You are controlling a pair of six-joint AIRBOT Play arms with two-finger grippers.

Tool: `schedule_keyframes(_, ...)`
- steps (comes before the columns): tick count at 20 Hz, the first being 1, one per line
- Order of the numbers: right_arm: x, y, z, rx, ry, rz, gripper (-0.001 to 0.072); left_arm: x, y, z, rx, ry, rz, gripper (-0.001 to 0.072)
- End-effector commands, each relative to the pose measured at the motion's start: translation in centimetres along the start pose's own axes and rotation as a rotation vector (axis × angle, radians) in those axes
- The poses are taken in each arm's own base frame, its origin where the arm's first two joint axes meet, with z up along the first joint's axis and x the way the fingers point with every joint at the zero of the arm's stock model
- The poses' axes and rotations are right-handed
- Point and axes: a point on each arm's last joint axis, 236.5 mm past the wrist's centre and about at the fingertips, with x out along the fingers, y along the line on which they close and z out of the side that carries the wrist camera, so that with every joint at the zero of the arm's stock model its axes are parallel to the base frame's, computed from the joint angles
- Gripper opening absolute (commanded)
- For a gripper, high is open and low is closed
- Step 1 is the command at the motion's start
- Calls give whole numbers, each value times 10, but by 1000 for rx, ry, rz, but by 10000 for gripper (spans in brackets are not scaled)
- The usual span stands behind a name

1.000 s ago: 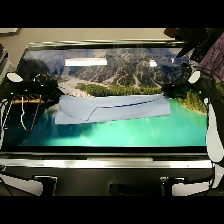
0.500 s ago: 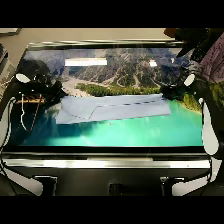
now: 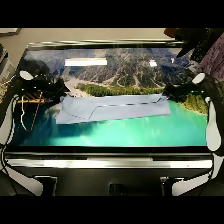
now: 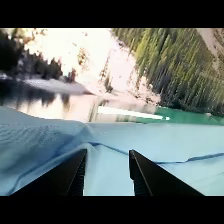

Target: Fold the clothes and pants, and hang the long-sleeved shirts on hangers.

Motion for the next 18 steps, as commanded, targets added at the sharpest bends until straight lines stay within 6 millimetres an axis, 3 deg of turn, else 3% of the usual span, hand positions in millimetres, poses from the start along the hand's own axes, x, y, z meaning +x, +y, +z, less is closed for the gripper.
schedule_keyframes(1,-33,-25,16,103,4,96,498,-41,-4,12,87,-33,93,427)
schedule_keyframes(2,-35,-35,17,124,11,119,535,-56,-7,14,116,-42,119,542)
schedule_keyframes(3,-34,-45,16,137,31,143,587,-69,-12,15,141,-52,136,577)
schedule_keyframes(6,-20,-59,-2,117,130,214,627,-107,-26,14,177,-97,166,618)
schedule_keyframes(9,-1,-57,-16,46,192,246,659,-129,-39,11,199,-133,159,618)
schedule_keyframes(18,34,-26,-22,-34,204,299,654,-131,-44,8,191,-134,154,615)
